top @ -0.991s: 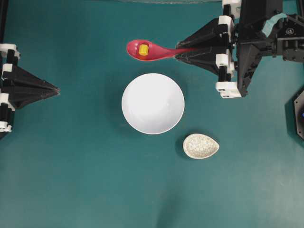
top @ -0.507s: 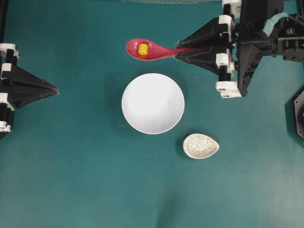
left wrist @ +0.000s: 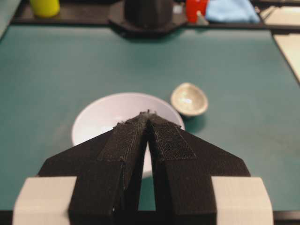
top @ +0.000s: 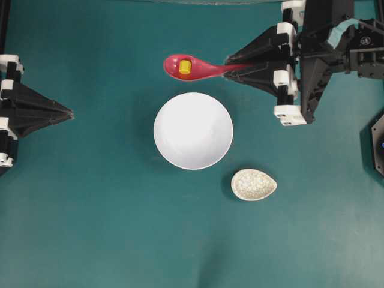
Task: Scoop the yellow hexagonal prism block from the bowl with a spoon using the right arm.
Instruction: 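Hold the spoon level above the table with the block on it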
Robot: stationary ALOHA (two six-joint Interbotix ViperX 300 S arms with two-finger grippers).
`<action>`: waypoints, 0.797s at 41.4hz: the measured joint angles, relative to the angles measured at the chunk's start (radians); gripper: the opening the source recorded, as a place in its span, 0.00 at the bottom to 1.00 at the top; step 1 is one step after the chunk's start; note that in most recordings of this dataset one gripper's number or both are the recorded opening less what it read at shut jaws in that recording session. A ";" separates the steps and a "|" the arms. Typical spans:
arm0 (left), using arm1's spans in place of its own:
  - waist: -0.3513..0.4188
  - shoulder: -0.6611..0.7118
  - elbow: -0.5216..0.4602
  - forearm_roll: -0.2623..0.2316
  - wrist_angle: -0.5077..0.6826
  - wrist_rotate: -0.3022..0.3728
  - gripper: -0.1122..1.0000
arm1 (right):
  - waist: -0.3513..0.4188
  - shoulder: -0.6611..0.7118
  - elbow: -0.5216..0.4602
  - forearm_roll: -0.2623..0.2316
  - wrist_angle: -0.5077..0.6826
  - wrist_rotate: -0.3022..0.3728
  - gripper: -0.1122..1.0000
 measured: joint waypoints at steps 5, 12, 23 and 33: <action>-0.002 0.000 -0.002 0.000 -0.002 0.000 0.15 | 0.000 0.000 -0.002 -0.002 0.032 0.000 0.32; 0.000 0.000 -0.002 0.002 -0.002 0.000 0.15 | 0.002 0.000 0.003 0.000 0.092 0.009 0.32; 0.000 0.000 -0.002 0.000 -0.012 0.002 0.15 | 0.000 -0.006 0.006 0.000 0.107 0.009 0.32; 0.000 0.000 -0.002 0.002 -0.012 0.000 0.15 | 0.000 -0.008 0.008 0.000 0.107 0.000 0.32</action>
